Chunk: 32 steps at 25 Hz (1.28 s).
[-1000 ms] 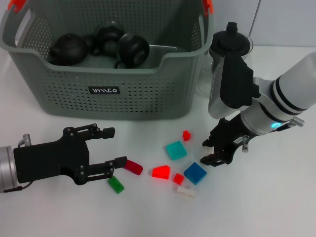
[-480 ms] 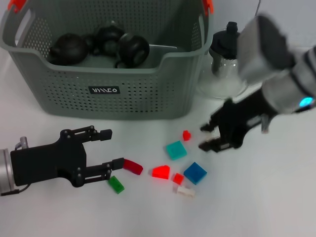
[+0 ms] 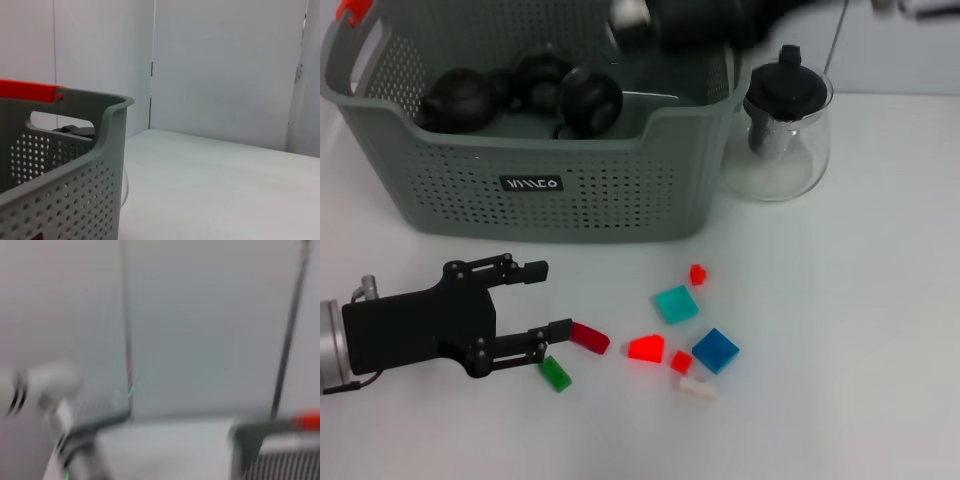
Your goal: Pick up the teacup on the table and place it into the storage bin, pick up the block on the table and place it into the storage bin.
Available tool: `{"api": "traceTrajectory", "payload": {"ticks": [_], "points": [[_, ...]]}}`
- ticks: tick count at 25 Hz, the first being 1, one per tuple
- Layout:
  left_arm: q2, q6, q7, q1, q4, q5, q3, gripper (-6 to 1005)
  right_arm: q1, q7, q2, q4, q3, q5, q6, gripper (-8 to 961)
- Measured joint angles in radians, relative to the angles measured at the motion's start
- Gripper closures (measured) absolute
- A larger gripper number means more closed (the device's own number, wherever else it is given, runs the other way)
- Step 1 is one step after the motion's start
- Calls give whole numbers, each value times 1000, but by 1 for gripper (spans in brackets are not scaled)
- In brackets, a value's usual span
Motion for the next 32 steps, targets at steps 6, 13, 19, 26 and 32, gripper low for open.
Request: {"api": "traceTrajectory", "payload": {"ticks": [6,13,19,26,32], "points": [[0,-2,0,-2,0,-1,0,287,184,74,-36,146,-43,-160,237,523],[0,-8,0,5,0,-4,0,287,305,47,-27,415,-96,-410,505,523],[0,-8,0,1,0,-5,-11,288,330,-10,-14,606,-190,-429,693,524],[3,-8,0,-2,0,-5,-12,288,333,-84,20,686,-192,-424,752,524],[3,-8,0,-4,0,-6,-12,288,332,-104,37,706,-193,-424,764,523]]}}
